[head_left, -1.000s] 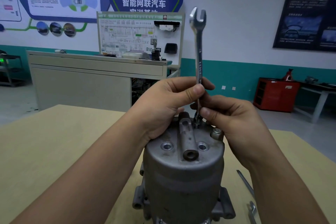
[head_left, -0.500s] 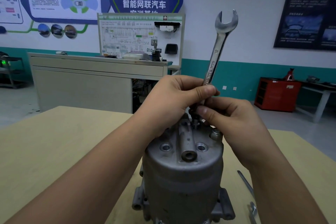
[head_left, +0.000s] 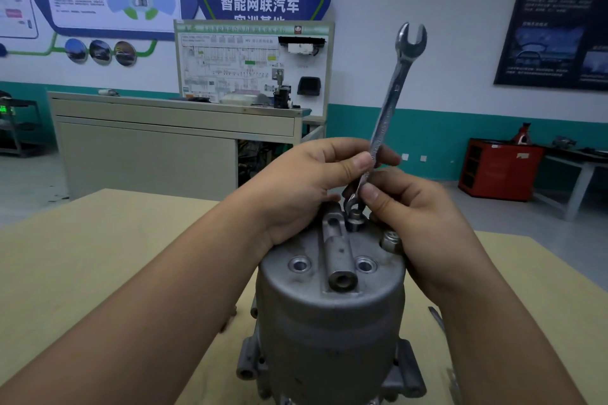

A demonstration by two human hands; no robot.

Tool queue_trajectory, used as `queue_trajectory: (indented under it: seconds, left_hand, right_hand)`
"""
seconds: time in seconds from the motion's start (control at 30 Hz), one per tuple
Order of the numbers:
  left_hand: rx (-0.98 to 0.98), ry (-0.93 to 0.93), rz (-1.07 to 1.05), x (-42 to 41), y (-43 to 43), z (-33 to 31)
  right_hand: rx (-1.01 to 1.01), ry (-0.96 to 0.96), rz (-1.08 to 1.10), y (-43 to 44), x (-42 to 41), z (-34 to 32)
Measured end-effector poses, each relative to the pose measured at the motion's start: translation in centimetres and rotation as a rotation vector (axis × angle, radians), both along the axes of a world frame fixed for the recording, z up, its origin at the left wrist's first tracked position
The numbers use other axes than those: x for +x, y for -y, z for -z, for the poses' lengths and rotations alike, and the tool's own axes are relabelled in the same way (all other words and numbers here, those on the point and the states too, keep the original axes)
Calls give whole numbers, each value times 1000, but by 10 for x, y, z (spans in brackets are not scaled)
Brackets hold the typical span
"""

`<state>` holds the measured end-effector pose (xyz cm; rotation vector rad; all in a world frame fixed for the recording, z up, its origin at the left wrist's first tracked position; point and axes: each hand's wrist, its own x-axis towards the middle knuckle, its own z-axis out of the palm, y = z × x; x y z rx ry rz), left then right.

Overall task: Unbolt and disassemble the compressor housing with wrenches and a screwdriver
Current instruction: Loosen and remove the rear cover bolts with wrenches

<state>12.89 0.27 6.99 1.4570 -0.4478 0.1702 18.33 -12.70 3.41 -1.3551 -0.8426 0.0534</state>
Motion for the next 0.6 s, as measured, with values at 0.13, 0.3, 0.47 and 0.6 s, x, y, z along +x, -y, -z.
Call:
queue_trajectory:
  seconds: [0.13, 0.3, 0.47, 0.6]
  left_hand:
    - [23, 8, -75, 1, -1, 2]
    - [-8, -6, -167, 1, -2, 3]
    - [-43, 8, -196, 2, -4, 3]
    - [-54, 45, -216, 3, -5, 5]
  right_hand:
    - [-2, -81, -108, 0, 1, 2]
    - [-71, -3, -164, 4, 0, 0]
    - [-78, 59, -96, 2, -2, 0]
    - [-55, 83, -6, 0, -5, 0]
